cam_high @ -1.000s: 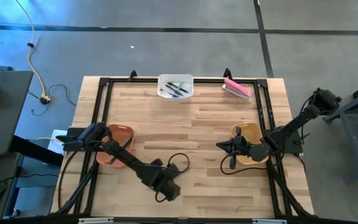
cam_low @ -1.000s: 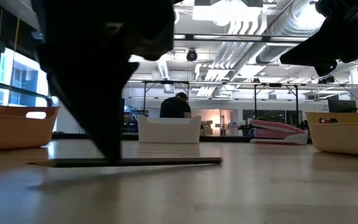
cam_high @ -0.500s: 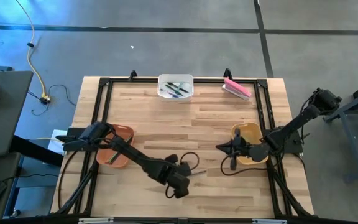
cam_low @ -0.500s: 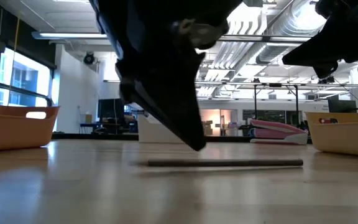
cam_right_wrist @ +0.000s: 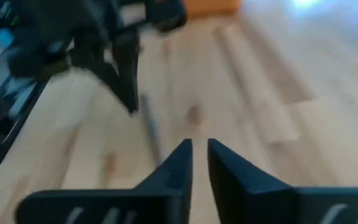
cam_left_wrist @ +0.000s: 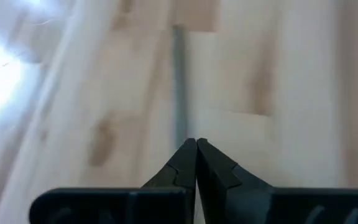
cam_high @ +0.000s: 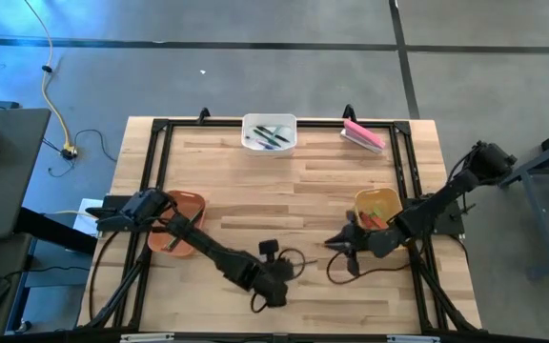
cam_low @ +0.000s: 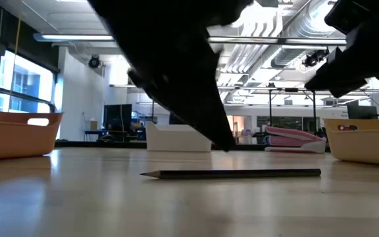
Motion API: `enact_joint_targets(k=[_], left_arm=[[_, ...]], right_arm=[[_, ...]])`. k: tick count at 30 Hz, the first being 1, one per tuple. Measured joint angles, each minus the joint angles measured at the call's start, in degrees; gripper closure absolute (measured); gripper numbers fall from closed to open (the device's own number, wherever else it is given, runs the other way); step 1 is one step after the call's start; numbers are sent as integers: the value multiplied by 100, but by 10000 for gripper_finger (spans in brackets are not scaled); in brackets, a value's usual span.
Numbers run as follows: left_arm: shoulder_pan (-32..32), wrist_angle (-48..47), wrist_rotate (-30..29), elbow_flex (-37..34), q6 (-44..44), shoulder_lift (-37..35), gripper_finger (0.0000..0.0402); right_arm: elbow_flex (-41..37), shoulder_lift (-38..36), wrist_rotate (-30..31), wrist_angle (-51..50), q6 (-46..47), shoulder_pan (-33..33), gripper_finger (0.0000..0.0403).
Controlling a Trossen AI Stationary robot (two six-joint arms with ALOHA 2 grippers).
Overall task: Sort crayons/erasers/pens/pencils in bins
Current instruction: Put the blue pencil into the orange bin
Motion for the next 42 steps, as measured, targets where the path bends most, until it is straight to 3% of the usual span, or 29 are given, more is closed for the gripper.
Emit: enact_joint_targets(k=[7,13,17,22,33,38,42], left_arm=[[-338,1042,14,-927,-166,-344,401],[-401,2817,284,-2146,-291,-979,401],[-401,3907,623,-2805,-260,-1322,401],[-401,4060,613,-3258,-351,-1642,401],[-399,4009,777,-3370,-401,-1728,401],[-332,4025,930,-3369,-390,-1727,400],[-229,3958,1109,-3260,-204,-1725,390]], right_arm=[[667,921,-1163,-578,-28,-203,291],[1494,1722,-1659,-1664,-278,-361,274],[2009,2224,-1900,-2286,-441,-444,283],[2455,2636,-1962,-2708,-601,-514,303],[2617,2893,-2049,-2852,-344,-693,393],[2551,2890,-1780,-2711,56,-547,394],[2269,2896,-1542,-2016,339,-422,399]])
